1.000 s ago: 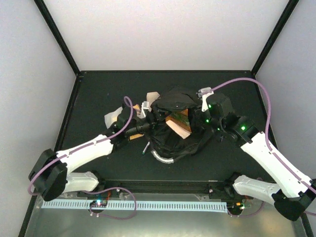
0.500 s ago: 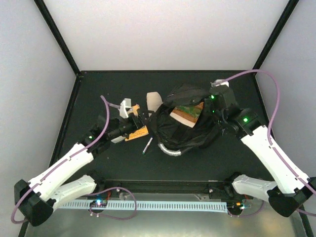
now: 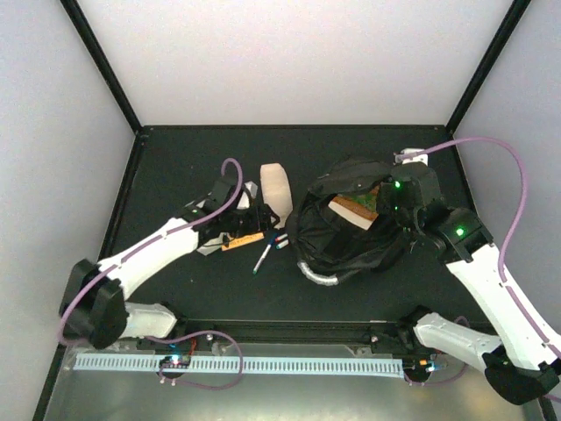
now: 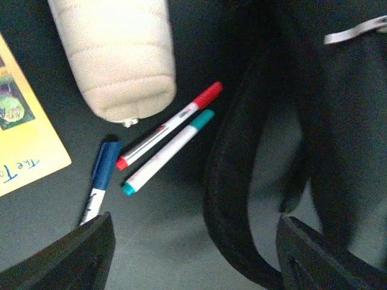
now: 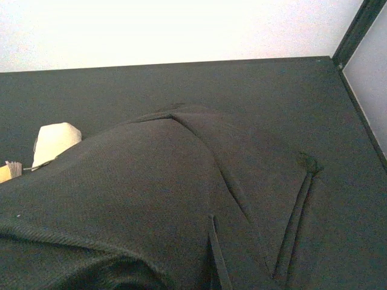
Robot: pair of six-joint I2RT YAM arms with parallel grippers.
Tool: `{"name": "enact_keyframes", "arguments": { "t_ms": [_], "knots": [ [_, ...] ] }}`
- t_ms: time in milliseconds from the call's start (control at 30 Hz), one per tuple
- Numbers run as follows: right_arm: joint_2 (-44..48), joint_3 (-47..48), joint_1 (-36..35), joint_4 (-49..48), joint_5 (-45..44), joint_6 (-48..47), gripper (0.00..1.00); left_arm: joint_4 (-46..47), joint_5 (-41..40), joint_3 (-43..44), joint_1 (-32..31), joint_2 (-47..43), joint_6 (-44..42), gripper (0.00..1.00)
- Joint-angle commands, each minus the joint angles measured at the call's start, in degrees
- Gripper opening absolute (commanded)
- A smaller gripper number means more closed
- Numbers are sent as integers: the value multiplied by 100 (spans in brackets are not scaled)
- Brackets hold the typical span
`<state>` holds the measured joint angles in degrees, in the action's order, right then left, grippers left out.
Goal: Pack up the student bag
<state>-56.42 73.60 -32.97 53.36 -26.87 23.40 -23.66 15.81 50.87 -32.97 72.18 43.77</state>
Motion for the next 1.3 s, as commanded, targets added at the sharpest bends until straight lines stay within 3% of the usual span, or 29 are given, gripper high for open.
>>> {"name": "enact_keyframes", "arguments": {
  "t_ms": [0, 167, 333, 567, 933, 1100, 1267],
  "knots": [
    [127, -21, 26, -558, -85, 128, 11, -256, 142, 327, 84, 674, -129, 72],
    [165, -106, 28, -608, -20, 130, 11, -40, -530, -11, 435, 852, 264, 67],
    [226, -143, 32, -641, 26, 125, 11, -33, -786, -368, 1172, 1047, 562, 55],
    [278, -187, 27, -631, 49, 126, 11, 200, -999, -1091, 2187, 711, 805, 51],
    [291, -241, 32, -661, 90, 94, 11, 139, -1089, -1159, 2198, 912, 622, 54],
    [277, -233, 30, -682, 100, 82, 11, 546, -166, -1066, 2031, 1317, 207, 54],
    [255, -234, 27, -705, 150, 90, 11, 187, -456, -785, 1813, 1658, 215, 54]
  ]
}}
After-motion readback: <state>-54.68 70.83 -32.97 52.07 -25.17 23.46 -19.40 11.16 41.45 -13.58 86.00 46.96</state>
